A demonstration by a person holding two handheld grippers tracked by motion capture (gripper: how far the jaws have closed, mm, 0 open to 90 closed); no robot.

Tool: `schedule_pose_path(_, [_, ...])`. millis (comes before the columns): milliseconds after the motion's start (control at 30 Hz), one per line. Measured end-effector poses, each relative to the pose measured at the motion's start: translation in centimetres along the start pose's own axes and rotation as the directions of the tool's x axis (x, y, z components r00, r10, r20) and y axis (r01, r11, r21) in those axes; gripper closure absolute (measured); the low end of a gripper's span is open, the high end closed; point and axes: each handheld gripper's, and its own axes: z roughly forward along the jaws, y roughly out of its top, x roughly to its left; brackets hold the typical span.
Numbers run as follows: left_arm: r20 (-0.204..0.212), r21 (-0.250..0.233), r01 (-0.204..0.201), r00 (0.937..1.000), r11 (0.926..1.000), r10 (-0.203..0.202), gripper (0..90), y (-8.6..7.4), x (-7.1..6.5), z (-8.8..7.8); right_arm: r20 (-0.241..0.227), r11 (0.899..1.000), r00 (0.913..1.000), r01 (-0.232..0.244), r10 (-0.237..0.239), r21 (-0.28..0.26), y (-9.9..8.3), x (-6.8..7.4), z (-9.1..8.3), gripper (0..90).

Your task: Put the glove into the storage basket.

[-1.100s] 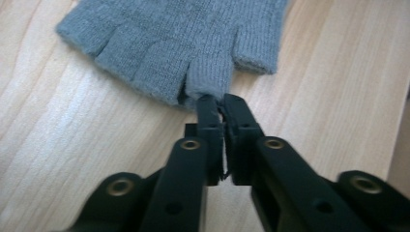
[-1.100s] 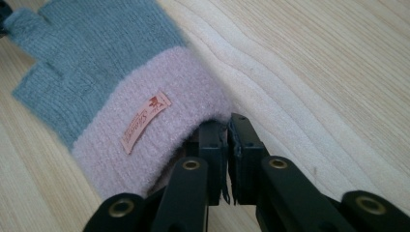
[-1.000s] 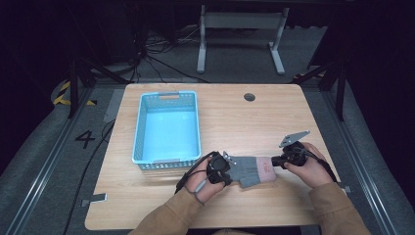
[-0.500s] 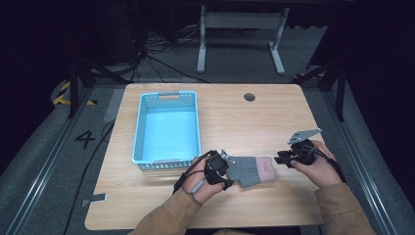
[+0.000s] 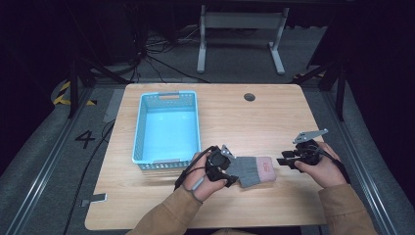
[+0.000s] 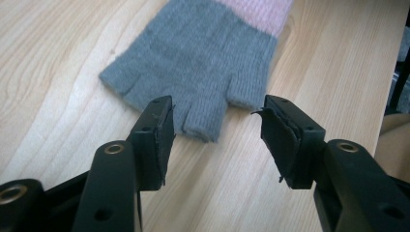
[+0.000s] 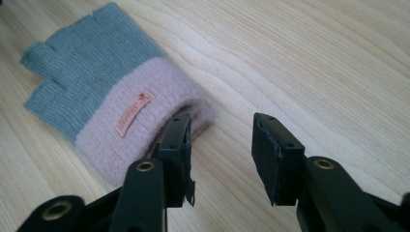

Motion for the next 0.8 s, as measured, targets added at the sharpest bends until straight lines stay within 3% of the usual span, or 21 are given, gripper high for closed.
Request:
schedule_pose_path(200, [0.006,0.001,0.000,1.0000,1.0000,0.000,42.8,0.7,-0.3,0.1,0.012,1.000,0.9997,-0.021,0.021,-0.001,-0.6,-0.5,-0.4,56.0])
schedule_pose_path(500, [0.017,0.007,-0.017,0.9997,0.9998,0.017,36.5,2.2,-0.4,1.3,0.032,0.998,0.9982,-0.050,0.051,-0.045,-1.1,-1.2,-2.4,55.9])
schedule_pose_path(667, [0.027,-0.004,-0.016,0.9995,0.9999,0.016,35.0,3.2,-0.3,2.5,0.035,0.997,0.9978,-0.055,0.057,-0.060,-1.3,-1.5,-2.9,55.8])
schedule_pose_path(800, [0.023,0.015,-0.042,0.9989,0.9990,0.042,35.8,3.7,0.2,3.9,0.030,0.996,0.9977,-0.059,0.061,-0.070,-1.2,-1.6,-3.1,55.9])
